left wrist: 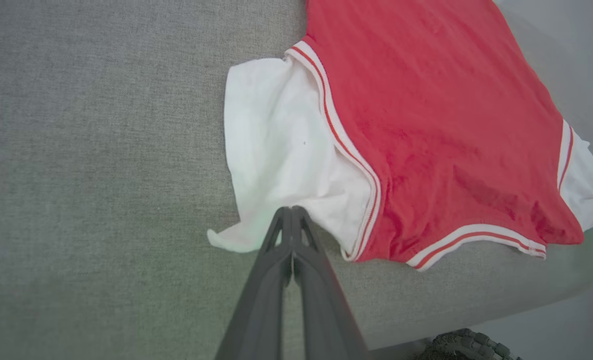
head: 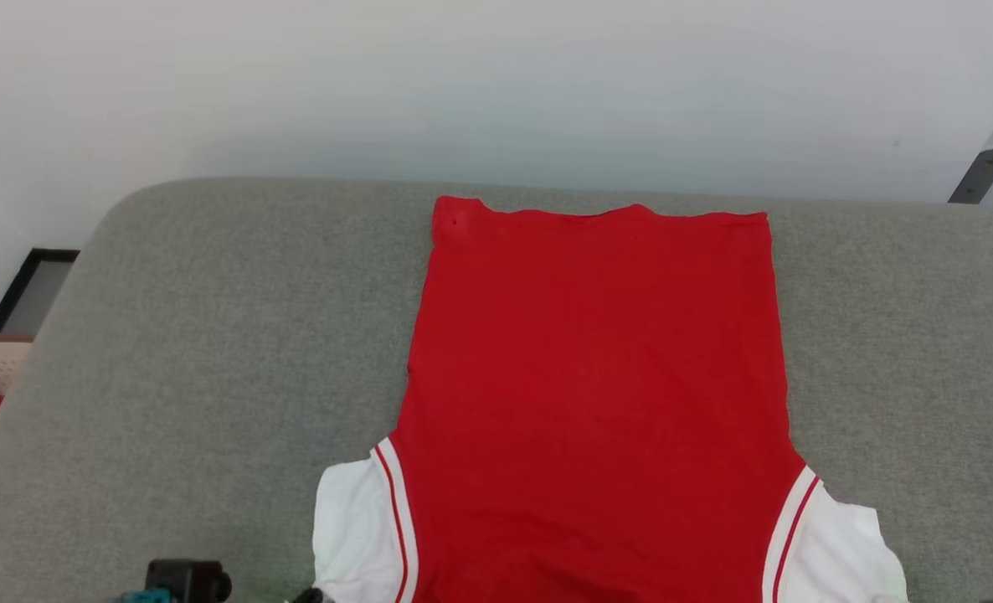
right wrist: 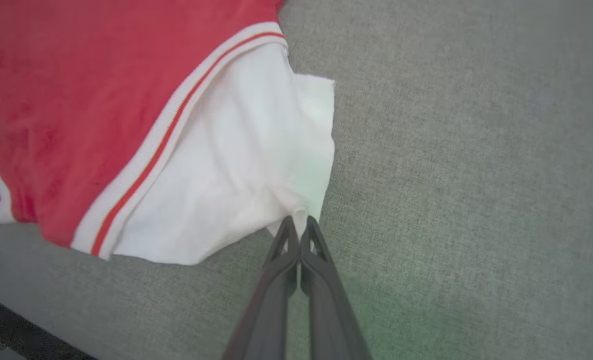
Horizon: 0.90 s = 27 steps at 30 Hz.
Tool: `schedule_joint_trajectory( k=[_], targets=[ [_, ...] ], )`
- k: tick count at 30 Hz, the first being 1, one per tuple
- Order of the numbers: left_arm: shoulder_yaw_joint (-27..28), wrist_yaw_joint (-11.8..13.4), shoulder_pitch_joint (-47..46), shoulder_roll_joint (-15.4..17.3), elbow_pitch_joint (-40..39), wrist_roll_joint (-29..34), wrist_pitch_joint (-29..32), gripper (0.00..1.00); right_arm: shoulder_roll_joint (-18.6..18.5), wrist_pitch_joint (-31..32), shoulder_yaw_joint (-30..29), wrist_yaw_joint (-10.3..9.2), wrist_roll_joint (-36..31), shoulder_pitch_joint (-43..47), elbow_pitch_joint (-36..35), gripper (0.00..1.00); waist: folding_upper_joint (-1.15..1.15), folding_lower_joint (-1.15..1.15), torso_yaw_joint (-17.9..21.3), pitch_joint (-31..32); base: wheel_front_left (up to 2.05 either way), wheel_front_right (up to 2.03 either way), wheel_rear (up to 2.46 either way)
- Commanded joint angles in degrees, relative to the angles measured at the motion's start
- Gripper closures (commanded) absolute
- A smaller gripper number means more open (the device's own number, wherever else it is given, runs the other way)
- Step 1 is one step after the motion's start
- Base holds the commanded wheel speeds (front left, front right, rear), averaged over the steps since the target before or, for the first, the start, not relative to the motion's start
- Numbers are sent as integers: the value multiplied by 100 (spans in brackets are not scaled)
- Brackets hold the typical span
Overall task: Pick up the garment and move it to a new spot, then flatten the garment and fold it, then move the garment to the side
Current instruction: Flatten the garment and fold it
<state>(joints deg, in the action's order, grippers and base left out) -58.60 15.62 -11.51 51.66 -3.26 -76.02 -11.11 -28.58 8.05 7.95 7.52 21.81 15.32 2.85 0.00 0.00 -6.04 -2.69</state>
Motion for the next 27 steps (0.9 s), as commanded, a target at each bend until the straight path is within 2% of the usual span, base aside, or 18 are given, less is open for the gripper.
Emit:
schedule_joint_trajectory(
  k=[1, 2, 3, 10, 16, 20, 24, 27],
  targets=[
    [7, -33, -67, -53, 28, 39, -2, 100, 24, 92, 39, -7, 84, -130, 34, 22, 0, 0, -2, -36, 0, 0, 0],
    [7, -53, -96, -76, 51, 58, -4, 100, 41, 209, 94, -6, 117, -187, 66, 5, 0, 0, -6, -54, 0, 0, 0],
    [6, -56, -120, -91, 76, 68, -6, 100, 26, 292, 161, -6, 144, -244, 52, 0, 0, 0, -12, -72, 0, 0, 0],
    [30, -89, -247, -223, 155, 150, -43, 100, -199, 1126, 223, -6, 535, -564, -442, 0, 0, 0, -77, -213, 0, 0, 0],
    [35, -105, -406, -340, 145, 280, -66, 100, -450, 1697, -166, -6, 745, -934, -1257, 0, 0, 0, -214, -436, 0, 0, 0],
    [42, -143, -601, -455, 151, 388, -74, 100, -591, 1866, -339, -6, 672, -1532, -1556, 0, 0, 0, -344, -695, 0, 0, 0],
    [38, -207, -858, -622, 184, 535, -61, 100, -683, 1742, -314, -6, 501, -2557, -1274, 0, 0, 0, -505, -1007, 0, 0, 0],
    [23, -306, -1087, -769, 236, 676, -51, 100, -686, 1584, -230, -6, 393, -3398, -629, 0, 0, 0, -682, -1276, 0, 0, 0]
  ],
)
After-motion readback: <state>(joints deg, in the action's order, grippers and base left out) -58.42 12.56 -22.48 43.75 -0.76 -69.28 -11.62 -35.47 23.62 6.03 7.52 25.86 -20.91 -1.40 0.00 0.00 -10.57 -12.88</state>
